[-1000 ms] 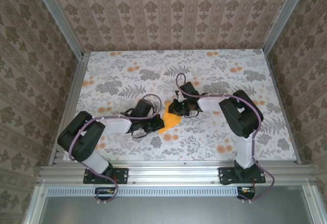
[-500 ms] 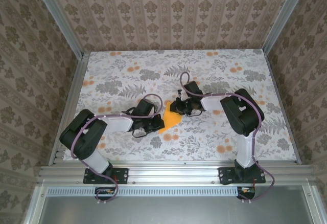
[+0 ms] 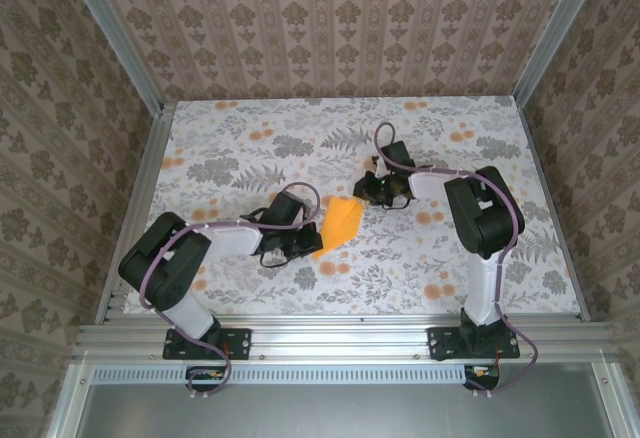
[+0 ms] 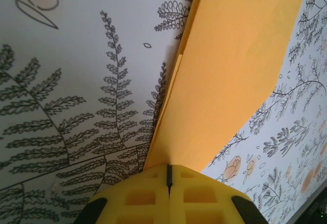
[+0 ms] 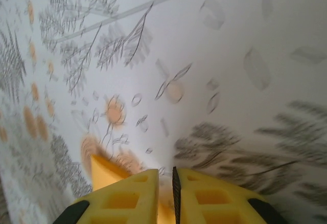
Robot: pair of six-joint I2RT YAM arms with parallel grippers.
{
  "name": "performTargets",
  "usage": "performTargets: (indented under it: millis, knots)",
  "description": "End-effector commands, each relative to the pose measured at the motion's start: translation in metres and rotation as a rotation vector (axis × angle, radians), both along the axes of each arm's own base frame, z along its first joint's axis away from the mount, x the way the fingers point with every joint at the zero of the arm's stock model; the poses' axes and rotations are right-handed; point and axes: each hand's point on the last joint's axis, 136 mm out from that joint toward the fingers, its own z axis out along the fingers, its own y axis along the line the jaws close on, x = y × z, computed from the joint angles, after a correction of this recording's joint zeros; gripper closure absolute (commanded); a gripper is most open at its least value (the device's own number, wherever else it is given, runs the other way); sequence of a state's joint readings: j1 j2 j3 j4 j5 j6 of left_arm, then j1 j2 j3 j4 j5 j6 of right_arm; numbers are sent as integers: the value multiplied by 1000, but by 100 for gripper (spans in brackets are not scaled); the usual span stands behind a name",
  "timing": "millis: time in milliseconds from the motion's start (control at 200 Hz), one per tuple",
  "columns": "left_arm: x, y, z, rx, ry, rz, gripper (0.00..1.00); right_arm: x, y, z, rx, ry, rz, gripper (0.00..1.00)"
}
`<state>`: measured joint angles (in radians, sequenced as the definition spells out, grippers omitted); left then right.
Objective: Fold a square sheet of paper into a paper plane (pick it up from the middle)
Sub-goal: Turn over the paper at the center of the table.
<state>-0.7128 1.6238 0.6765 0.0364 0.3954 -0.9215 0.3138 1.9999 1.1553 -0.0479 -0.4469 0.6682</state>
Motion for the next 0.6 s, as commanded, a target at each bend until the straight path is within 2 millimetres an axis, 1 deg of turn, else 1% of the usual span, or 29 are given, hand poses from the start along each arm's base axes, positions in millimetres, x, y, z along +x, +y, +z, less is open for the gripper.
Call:
performTargets:
  millis: [0,80,170,260,355,465,595]
  knots:
    - [-29,26,-32,150,120,-29,98,4,-13,23,-81,-55,4,81]
    - [-23,19,-23,123,103,-32,97,-2,-11,33,-61,-64,20,78]
    - [-10,3,-2,58,46,-41,91,-14,-9,40,-46,-70,30,74]
    - [6,-9,27,8,-35,-52,82,-31,-9,43,-57,-74,37,67]
    - [17,-11,47,7,-109,-59,71,-47,-9,43,-61,-68,40,60]
    - [24,-4,52,52,-154,-56,61,-61,-3,41,-44,-51,45,56]
    - [31,1,49,66,-159,-36,57,-66,16,40,25,-34,60,53]
